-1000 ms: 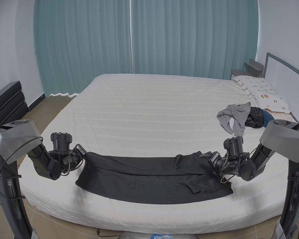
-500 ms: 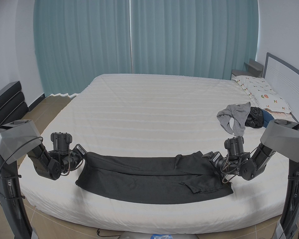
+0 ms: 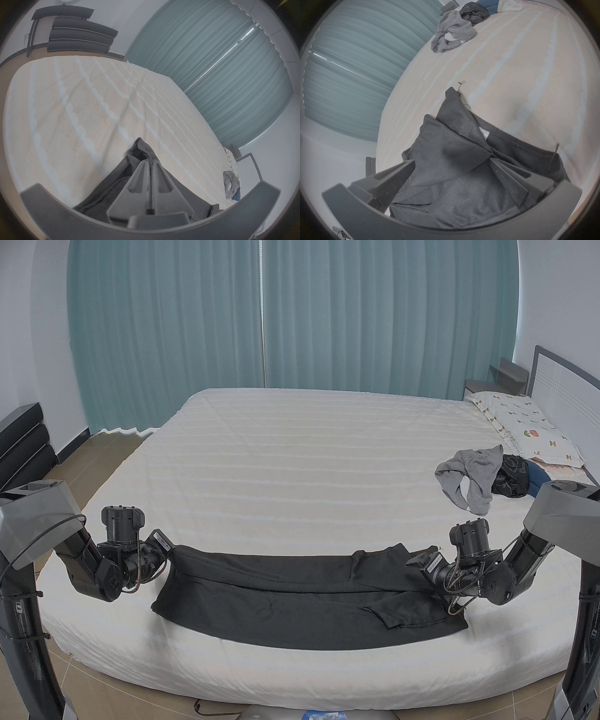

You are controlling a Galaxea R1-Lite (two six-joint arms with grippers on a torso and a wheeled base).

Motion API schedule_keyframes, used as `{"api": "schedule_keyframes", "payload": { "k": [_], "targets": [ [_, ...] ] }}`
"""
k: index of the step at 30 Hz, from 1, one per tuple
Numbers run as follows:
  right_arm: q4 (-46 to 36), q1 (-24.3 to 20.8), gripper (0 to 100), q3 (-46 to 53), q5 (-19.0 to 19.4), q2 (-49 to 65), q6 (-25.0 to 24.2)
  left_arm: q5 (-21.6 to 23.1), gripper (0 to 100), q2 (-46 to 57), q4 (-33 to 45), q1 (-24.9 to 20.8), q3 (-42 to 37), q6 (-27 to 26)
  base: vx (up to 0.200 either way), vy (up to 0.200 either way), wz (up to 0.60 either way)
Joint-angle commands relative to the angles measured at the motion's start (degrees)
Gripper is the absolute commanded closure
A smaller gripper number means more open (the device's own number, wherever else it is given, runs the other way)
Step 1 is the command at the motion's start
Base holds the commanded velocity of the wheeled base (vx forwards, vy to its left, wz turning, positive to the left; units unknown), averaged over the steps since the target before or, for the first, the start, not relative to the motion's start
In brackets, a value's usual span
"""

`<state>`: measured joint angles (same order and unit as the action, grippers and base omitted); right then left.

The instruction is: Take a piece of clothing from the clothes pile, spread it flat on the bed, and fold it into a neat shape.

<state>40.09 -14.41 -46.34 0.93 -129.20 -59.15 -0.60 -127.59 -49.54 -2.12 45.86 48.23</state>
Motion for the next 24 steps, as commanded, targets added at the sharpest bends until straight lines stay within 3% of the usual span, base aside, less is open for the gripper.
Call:
{"api": "schedule_keyframes", "payload": {
  "k": [1,11,12,24],
  "targets": [
    [0.1,0.0,0,-0.2,0.0,-0.4,0.0,0.0,100,-0.1,0.0,0.0,-0.1,0.0,0.0,0.0,0.0],
    [0.2,0.4,0,-1.5,0.2,-2.0,0.0,0.0,100,0.0,0.0,0.0,-0.1,0.0,0.0,0.0,0.0],
    [0.2,0.5,100,-1.9,0.2,-2.2,-0.1,0.0,100,0.0,0.0,0.0,-0.1,0.0,0.0,0.0,0.0],
    [0.2,1.0,100,-2.4,0.0,-2.3,-0.1,0.0,100,0.4,0.0,0.1,0.0,0.0,0.0,0.0,0.0]
  ]
}}
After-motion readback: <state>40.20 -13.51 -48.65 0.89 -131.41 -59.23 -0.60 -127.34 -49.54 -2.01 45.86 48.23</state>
